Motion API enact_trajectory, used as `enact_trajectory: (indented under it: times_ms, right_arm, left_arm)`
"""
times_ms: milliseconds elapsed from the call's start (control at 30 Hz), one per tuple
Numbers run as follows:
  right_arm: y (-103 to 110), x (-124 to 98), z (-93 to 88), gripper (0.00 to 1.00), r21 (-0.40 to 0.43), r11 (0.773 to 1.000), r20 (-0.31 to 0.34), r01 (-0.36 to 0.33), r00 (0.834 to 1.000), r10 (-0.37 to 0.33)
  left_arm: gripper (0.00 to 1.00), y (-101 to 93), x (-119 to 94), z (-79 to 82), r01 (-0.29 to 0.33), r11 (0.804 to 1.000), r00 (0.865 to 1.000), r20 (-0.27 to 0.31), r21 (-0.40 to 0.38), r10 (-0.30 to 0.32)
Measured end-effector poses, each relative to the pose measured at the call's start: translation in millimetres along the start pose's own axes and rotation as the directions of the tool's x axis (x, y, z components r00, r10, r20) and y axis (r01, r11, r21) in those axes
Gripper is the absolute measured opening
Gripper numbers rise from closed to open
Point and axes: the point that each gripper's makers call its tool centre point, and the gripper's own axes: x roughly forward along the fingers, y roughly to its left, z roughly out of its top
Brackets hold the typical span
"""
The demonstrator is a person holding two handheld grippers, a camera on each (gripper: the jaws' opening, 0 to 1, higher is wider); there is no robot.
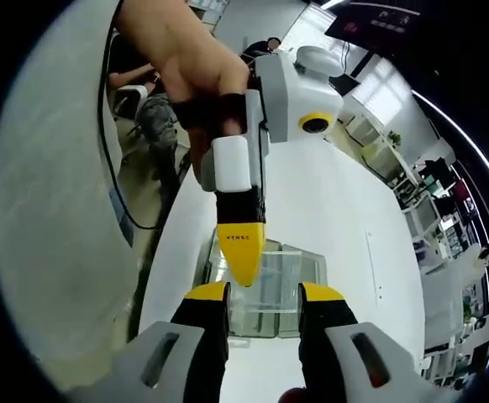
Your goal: Insert the divider into the dual guide fixture by aligning both edges with the guide slots and pushing it downward to the bottom, including one-sided entry, uneven engagement, binding, and posture correction.
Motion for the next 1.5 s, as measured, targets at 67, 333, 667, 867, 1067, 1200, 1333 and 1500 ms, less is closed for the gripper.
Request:
enact_trajectory:
  times_ms: [67, 333, 667, 867, 1067, 1200, 1333, 1500]
  right_arm:
    - [0, 0, -0.2, 0.27, -0.008, 1.000, 0.000, 0.003, 1.000, -0.003]
    - [0, 1, -0.6, 0.29, -0.025, 1.000, -0.003, 0.004, 1.000, -0.004]
    - [-4, -1, -2.3, 0.31, 0.004, 1.000, 0.003, 0.010, 1.000, -0.010]
    - [-8, -4, -5.8, 0.29, 0.033, 0.999, 0.007, 0.006, 1.000, -0.006]
    - [-12, -7, -6.5, 0.27, 0.055, 0.998, 0.016, -0.004, 1.000, 0.003]
    - [-15, -10, -5.6, 0.27, 0.074, 0.997, 0.021, -0.014, 1.000, 0.013]
    - [-16, -10, -7.9, 0.26, 0.085, 0.996, 0.014, -0.024, 1.000, 0.023]
    - [-15, -11, -8.7, 0.25, 0.087, 0.995, 0.012, -0.043, 0.999, 0.042]
  left_arm:
    - [0.00, 0.2, 0, 0.2, 0.000, 1.000, 1.000, 0.006, -0.005, 0.000]
    - [0.00, 2.4, 1, -0.2, 0.001, 0.999, 1.000, 0.009, -0.042, 0.000]
    - [0.00, 5.7, -1, 4.0, -0.006, 1.000, 1.000, 0.024, -0.003, 0.006]
    - [0.00, 7.8, -2, 2.0, -0.013, 0.998, 1.000, 0.025, 0.055, 0.012]
    - [0.00, 8.6, -2, 0.6, -0.015, 0.995, 1.000, 0.024, 0.101, 0.013]
    - [0.00, 6.6, -2, 0.9, -0.014, 0.989, 0.999, 0.031, 0.146, 0.010]
    - [0.00, 6.2, -3, -0.6, -0.017, 0.983, 1.000, 0.028, 0.181, 0.012]
    - [0.00, 5.6, -3, -3.7, -0.018, 0.974, 1.000, 0.021, 0.226, 0.013]
